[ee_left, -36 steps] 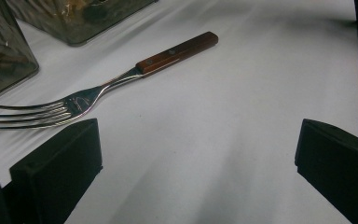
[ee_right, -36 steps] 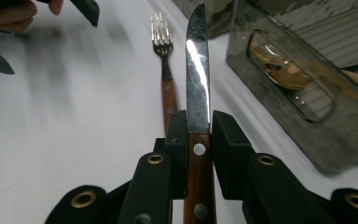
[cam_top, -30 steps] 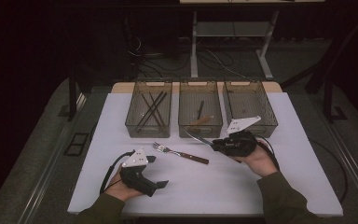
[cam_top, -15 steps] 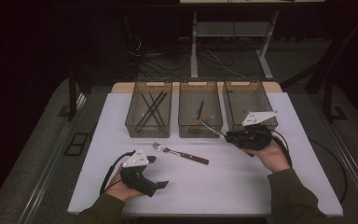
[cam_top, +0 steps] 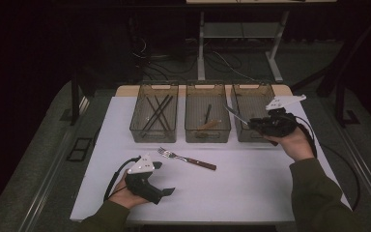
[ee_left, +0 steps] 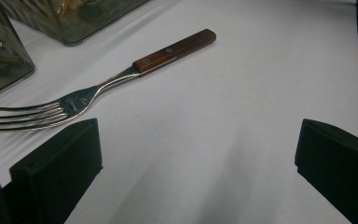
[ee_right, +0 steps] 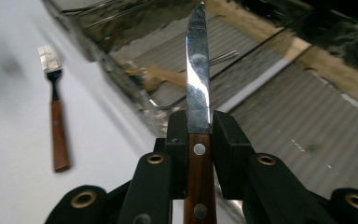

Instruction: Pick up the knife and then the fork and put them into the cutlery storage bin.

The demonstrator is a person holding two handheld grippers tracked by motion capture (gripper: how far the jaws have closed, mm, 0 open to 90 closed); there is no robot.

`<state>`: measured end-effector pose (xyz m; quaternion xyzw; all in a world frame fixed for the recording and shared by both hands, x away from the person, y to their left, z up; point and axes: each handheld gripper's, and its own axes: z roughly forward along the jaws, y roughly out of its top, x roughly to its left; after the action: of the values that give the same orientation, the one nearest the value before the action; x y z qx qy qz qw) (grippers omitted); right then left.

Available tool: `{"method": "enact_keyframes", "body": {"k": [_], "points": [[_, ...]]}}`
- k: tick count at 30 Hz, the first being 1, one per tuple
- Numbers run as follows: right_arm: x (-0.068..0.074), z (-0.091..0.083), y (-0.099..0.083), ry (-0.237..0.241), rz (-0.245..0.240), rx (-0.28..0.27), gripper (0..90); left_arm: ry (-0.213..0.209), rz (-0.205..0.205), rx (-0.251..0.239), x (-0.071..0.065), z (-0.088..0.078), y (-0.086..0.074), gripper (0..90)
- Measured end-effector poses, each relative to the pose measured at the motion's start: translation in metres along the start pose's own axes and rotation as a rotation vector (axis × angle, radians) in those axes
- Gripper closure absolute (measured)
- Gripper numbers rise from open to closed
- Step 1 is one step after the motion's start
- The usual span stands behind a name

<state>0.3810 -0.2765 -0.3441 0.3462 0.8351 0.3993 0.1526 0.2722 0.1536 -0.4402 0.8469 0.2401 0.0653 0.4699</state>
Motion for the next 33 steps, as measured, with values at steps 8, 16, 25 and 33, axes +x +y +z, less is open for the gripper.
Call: {"method": "enact_keyframes", "body": {"k": [8, 16, 25, 33], "points": [[-0.029, 0.0, 0.012, -0.071, 0.029, 0.023, 76.9, -0.006, 0.002, 0.001, -0.001, 0.001, 0.0, 0.0], [-0.063, 0.008, 0.006, -0.111, 0.108, 0.058, 76.8, -0.009, 0.002, 0.004, -0.001, 0.002, 0.0, 0.0], [-0.087, 0.027, 0.002, -0.146, 0.17, 0.117, 76.8, -0.012, 0.001, 0.003, -0.001, 0.002, 0.0, 0.0], [-0.099, 0.04, -0.004, -0.155, 0.216, 0.124, 76.7, -0.018, 0.002, -0.002, -0.001, 0.002, 0.0, 0.0]]}}
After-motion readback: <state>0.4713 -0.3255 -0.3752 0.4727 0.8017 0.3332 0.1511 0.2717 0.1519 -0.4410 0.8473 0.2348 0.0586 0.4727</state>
